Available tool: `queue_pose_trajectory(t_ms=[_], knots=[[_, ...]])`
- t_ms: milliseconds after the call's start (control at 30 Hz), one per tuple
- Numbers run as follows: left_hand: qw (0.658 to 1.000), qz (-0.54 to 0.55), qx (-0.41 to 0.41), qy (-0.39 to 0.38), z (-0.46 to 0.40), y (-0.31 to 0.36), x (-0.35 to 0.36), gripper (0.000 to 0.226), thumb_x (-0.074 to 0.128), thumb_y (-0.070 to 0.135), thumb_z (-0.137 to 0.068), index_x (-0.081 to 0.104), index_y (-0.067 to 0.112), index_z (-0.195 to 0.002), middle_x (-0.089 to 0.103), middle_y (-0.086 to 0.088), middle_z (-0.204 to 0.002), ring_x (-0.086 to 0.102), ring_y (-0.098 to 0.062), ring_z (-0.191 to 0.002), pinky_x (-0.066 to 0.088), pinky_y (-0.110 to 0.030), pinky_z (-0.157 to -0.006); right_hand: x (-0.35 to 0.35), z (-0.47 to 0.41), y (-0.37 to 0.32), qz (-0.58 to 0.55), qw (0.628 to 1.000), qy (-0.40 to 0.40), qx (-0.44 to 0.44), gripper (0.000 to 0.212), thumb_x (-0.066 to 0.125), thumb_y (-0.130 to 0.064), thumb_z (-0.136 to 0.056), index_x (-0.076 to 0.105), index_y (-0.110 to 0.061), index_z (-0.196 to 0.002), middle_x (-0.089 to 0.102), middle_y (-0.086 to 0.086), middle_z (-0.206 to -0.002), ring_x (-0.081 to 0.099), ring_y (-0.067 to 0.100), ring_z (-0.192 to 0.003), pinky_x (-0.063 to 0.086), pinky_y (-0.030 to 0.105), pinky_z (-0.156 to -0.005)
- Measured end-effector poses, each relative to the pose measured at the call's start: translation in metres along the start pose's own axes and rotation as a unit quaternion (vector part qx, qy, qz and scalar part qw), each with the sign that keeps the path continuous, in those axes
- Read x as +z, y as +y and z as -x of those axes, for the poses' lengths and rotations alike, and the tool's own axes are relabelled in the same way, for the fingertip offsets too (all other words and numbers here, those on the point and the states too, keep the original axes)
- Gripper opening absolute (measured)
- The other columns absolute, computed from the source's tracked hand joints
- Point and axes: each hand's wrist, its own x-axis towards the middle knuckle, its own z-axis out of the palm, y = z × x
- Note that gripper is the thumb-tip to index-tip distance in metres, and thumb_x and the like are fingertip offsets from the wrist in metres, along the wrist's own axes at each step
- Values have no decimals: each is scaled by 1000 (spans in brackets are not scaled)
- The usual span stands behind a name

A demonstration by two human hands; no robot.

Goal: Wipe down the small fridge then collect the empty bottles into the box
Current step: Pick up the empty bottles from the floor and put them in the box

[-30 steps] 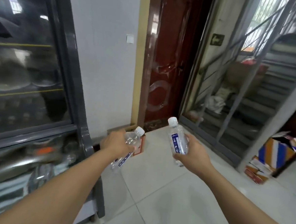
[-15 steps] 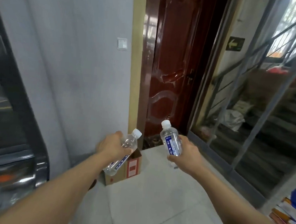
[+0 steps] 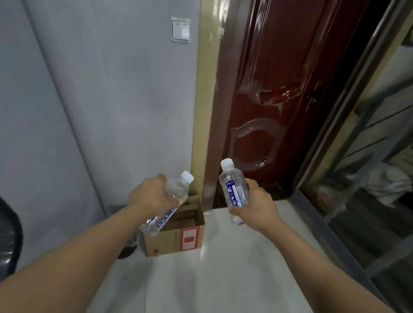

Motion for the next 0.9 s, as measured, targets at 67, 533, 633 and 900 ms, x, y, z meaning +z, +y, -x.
queue_pose_trajectory(t_ms=[67, 533, 633, 900], knots=[[1000, 17, -8, 4, -36, 8, 13, 52, 67, 59, -69, 48, 24, -102, 63, 1, -94, 58, -17, -77, 46, -29, -64, 0, -34, 10, 10, 1000, -6, 4, 81, 79, -31, -68, 35, -23, -135, 56, 5, -120, 55, 24, -107, 49, 36, -88], [998, 5, -62, -4, -231, 69, 47, 54, 68, 58, -69, 50, 20, -102, 63, -3, -95, 60, -22, -81, 48, -31, -68, -25, -259, 50, 4, 998, -60, -22, 80, 79, -30, -67, 38, -21, -135, 57, 7, -124, 56, 27, -112, 48, 40, -93], [995, -1, -103, 1, -263, 81, 60, 57, 69, 56, -67, 50, 20, -108, 62, -2, -97, 60, -23, -86, 51, -35, -77, -24, -312, 59, 5, 994, -91, -57, 78, 78, -30, -68, 39, -21, -134, 57, 6, -124, 56, 26, -112, 48, 40, -93], [963, 4, -264, 46, -304, 123, 100, 58, 68, 55, -71, 48, 22, -114, 61, -4, -107, 61, -25, -94, 45, -31, -70, -11, -447, 80, 38, 961, -208, -178, 79, 78, -31, -70, 37, -20, -136, 56, 8, -125, 55, 28, -112, 48, 36, -91]])
